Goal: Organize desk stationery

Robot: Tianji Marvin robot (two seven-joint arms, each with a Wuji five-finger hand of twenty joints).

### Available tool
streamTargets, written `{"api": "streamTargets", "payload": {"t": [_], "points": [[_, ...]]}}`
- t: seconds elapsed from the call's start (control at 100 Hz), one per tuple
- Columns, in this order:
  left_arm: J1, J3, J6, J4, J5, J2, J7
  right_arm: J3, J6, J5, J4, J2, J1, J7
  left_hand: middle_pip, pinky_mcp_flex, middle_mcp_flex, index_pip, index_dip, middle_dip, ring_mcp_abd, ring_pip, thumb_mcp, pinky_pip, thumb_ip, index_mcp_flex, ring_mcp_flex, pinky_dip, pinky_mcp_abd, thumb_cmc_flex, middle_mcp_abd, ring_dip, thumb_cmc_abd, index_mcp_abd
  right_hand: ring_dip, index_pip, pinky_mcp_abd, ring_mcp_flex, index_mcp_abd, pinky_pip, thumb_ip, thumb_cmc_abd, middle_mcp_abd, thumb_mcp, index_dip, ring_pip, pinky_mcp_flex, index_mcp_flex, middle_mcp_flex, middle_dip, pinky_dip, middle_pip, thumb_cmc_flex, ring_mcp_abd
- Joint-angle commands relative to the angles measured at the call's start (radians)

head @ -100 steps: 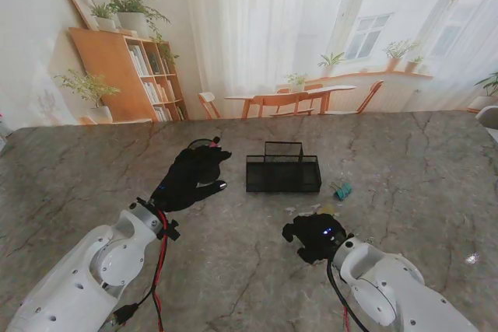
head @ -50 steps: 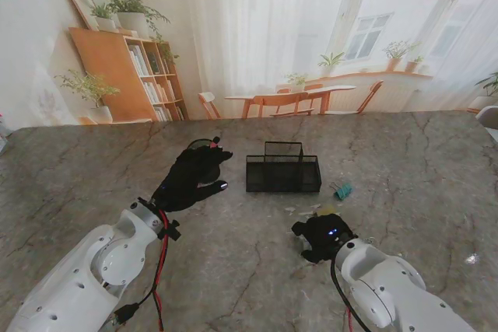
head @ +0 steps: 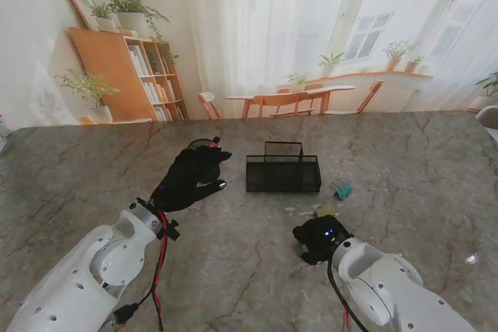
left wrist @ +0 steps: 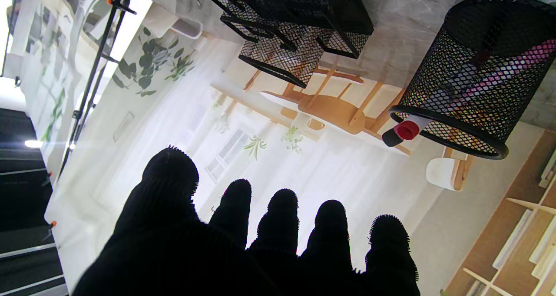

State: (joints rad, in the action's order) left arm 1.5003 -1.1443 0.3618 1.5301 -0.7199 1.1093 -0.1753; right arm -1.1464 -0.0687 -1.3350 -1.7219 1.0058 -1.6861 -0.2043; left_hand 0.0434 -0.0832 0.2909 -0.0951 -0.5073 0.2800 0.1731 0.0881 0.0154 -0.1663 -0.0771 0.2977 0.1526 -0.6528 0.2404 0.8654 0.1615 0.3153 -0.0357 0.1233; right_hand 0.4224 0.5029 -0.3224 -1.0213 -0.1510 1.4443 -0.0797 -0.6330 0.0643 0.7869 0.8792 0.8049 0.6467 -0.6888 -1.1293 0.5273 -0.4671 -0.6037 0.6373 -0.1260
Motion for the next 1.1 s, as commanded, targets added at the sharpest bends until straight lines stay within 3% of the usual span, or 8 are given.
{"api": "streamTargets", "payload": {"t": [0.0,0.14,0.25,0.38,0.55,0.82,0.95,1.09], "points": [[0.004,0.001,0.0,0.002,-0.002,0.003,-0.003,0.008,-0.008,-0.005,0.009,-0.005,-0.003,-0.028,0.002,-0.015,0.004,0.001,-0.004,0.007,-0.007,0.004,0.026,-0.015,0.12,0.015,0.02,-0.014,-0.024,0.027,0.002,-0.001,-0.053,-0.007,-0.016,0.025,0.007,-0.038,0.034,-0.005,-0.056,-0.056,-0.022,0.044,0.012,0.002,0.001,-0.048,-0.038,-0.004,0.017,-0.027,0.025,0.027],[0.004,0.001,0.001,0.002,-0.002,0.003,-0.003,0.007,-0.007,-0.009,-0.001,-0.005,-0.006,-0.045,0.003,-0.015,0.006,0.001,-0.005,0.008,-0.005,0.006,0.026,-0.016,0.12,0.017,0.023,-0.014,-0.023,0.03,0.002,0.0,-0.053,-0.006,-0.02,0.067,0.011,-0.043,0.051,-0.037,-0.103,-0.149,-0.051,0.099,0.024,0.001,-0.029,-0.049,-0.052,-0.009,0.032,-0.042,0.052,0.058],[0.003,0.001,0.001,0.0,-0.005,0.004,-0.008,0.003,-0.026,-0.013,-0.014,-0.007,-0.011,-0.078,0.003,-0.014,0.007,0.001,-0.005,0.008,-0.006,0.006,0.026,-0.018,0.12,0.016,0.023,-0.015,-0.024,0.03,0.003,0.0,-0.052,-0.006,-0.017,0.071,0.007,0.0,0.087,-0.063,-0.11,-0.159,-0.053,0.115,0.047,-0.014,-0.095,-0.009,-0.012,0.007,0.034,-0.054,0.039,0.051],[0.005,-0.001,0.003,-0.001,-0.007,0.004,-0.01,-0.003,-0.04,-0.019,-0.017,-0.008,-0.014,-0.079,0.003,-0.014,0.008,0.0,-0.005,0.008,-0.007,0.007,0.027,-0.02,0.12,0.017,0.026,-0.015,-0.023,0.028,0.0,0.001,-0.053,-0.007,-0.007,0.108,0.023,-0.019,0.109,-0.056,-0.126,-0.204,-0.088,0.128,0.069,-0.001,-0.072,-0.016,-0.035,0.024,0.027,-0.081,0.088,0.081],[0.007,-0.003,0.005,-0.001,-0.009,0.004,-0.013,0.003,-0.065,-0.015,0.004,-0.009,-0.002,-0.029,0.003,-0.014,0.008,0.0,-0.005,0.008,-0.007,0.007,0.026,-0.021,0.12,0.018,0.026,-0.013,-0.023,0.03,0.002,0.001,-0.053,-0.006,-0.02,0.349,0.037,-0.064,0.157,-0.047,-0.139,-0.229,-0.107,0.169,-0.031,0.024,-0.027,-0.021,-0.075,0.009,0.035,-0.111,0.099,0.117],[0.012,-0.009,0.007,0.002,-0.017,0.004,-0.022,0.042,-0.093,0.026,0.045,-0.008,0.053,0.026,0.004,-0.014,0.01,-0.001,-0.006,0.009,-0.009,0.007,0.025,-0.023,0.12,0.019,0.029,-0.012,-0.024,0.031,0.002,0.002,-0.055,-0.005,-0.032,0.554,0.014,-0.037,0.281,-0.057,-0.105,-0.239,-0.092,0.221,-0.078,0.039,-0.043,-0.018,-0.034,0.093,0.044,-0.146,0.105,0.097],[0.016,-0.013,0.008,0.004,-0.02,0.005,-0.028,0.065,-0.082,0.047,0.065,-0.007,0.074,0.037,0.004,-0.014,0.011,-0.001,-0.006,0.009,-0.009,0.008,0.026,-0.024,0.12,0.021,0.032,-0.012,-0.025,0.029,0.002,0.003,-0.055,-0.005,-0.023,0.604,-0.001,-0.035,0.278,-0.046,-0.074,-0.276,-0.078,0.293,-0.08,0.079,-0.028,-0.021,-0.02,0.173,0.037,-0.166,0.091,0.084],[0.019,-0.016,0.007,0.006,-0.022,0.005,-0.033,0.08,-0.075,0.081,0.086,-0.005,0.089,0.046,0.004,-0.013,0.012,-0.001,-0.007,0.01,-0.01,0.008,0.026,-0.027,0.12,0.022,0.033,-0.012,-0.026,0.028,0.003,0.003,-0.056,-0.006,-0.014,0.655,-0.009,-0.041,0.265,-0.025,-0.036,-0.35,-0.081,0.448,-0.022,0.154,0.01,-0.015,0.004,0.275,0.033,-0.232,0.061,0.074]]}}
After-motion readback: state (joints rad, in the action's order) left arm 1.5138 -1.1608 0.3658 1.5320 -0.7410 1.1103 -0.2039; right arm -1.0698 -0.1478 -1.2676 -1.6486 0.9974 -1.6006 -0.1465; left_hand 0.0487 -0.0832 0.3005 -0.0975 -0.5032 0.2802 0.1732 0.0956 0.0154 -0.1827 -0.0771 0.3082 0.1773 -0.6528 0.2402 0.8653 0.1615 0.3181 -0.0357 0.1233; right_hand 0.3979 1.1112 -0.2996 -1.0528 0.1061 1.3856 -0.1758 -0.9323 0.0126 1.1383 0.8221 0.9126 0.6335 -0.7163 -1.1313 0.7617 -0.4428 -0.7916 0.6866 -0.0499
